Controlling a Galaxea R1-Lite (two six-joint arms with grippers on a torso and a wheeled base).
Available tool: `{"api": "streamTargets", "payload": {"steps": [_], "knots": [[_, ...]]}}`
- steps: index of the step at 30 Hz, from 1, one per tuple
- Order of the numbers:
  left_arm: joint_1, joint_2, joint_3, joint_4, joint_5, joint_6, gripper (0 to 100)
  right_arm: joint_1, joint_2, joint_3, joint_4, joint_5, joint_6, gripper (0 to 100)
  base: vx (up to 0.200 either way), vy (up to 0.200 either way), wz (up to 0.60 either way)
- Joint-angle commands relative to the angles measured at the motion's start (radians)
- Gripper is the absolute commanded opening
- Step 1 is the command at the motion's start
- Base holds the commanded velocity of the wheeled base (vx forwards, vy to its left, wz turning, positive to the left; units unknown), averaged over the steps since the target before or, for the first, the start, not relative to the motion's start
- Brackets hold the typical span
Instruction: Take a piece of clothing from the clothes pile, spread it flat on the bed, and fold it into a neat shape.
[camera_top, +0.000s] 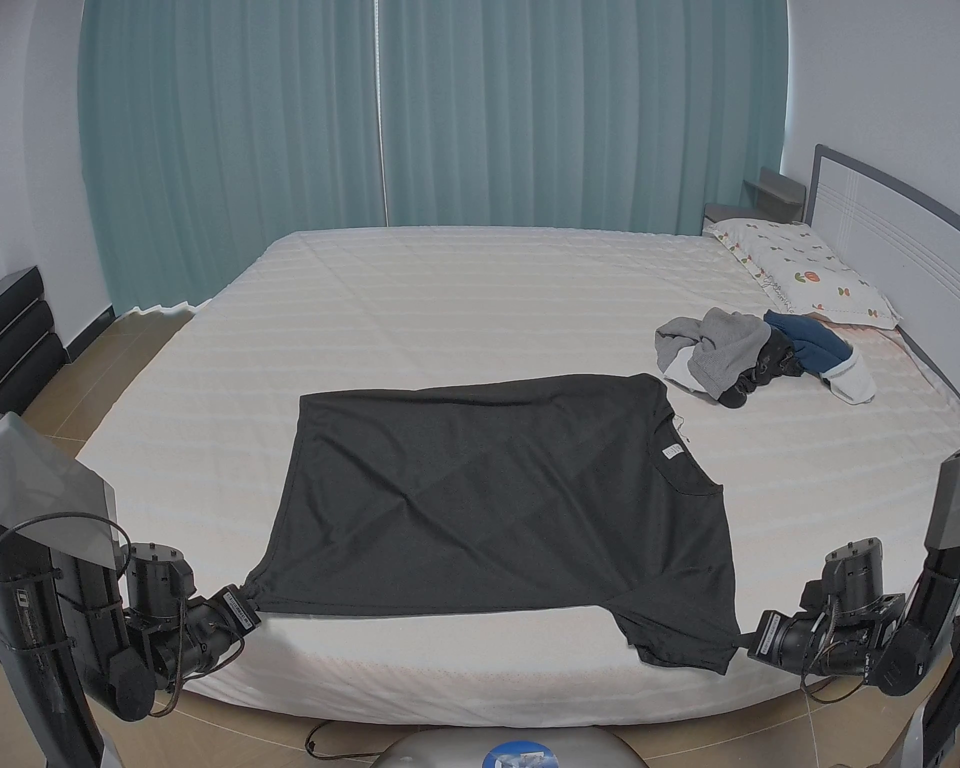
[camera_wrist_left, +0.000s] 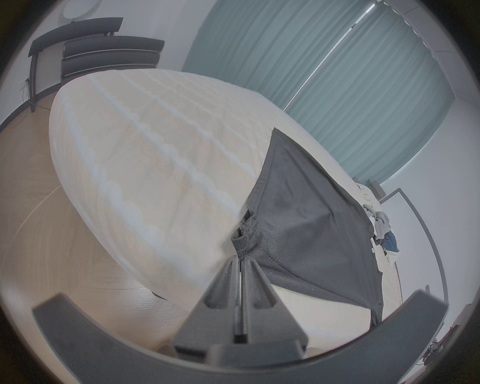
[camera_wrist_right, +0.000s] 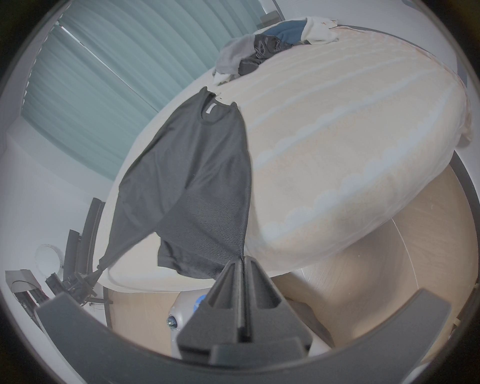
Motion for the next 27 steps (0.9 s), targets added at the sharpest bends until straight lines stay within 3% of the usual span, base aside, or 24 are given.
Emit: {"api": "streamTargets", "payload": {"steps": [1, 7, 17, 27], "knots": [[0.008, -0.015, 0.021, -0.015, 0.000, 0.005, 0, -0.011, -0.095, 0.017, 0.041, 0.014, -0.005, 0, 0.000, 0.000, 0.00], [0.046, -0.050, 0.021, 0.004, 0.000, 0.056, 0, -0.017, -0.138, 0.017, 0.156, 0.015, -0.057, 0, 0.000, 0.000, 0.00], [0.051, -0.158, 0.021, 0.209, -0.004, 0.142, 0, -0.014, -0.155, 0.017, 0.319, 0.015, -0.163, 0, 0.000, 0.000, 0.00], [0.046, -0.208, 0.021, 0.356, -0.009, 0.200, 0, 0.000, -0.157, 0.017, 0.366, 0.014, -0.178, 0, 0.000, 0.000, 0.00]]}}
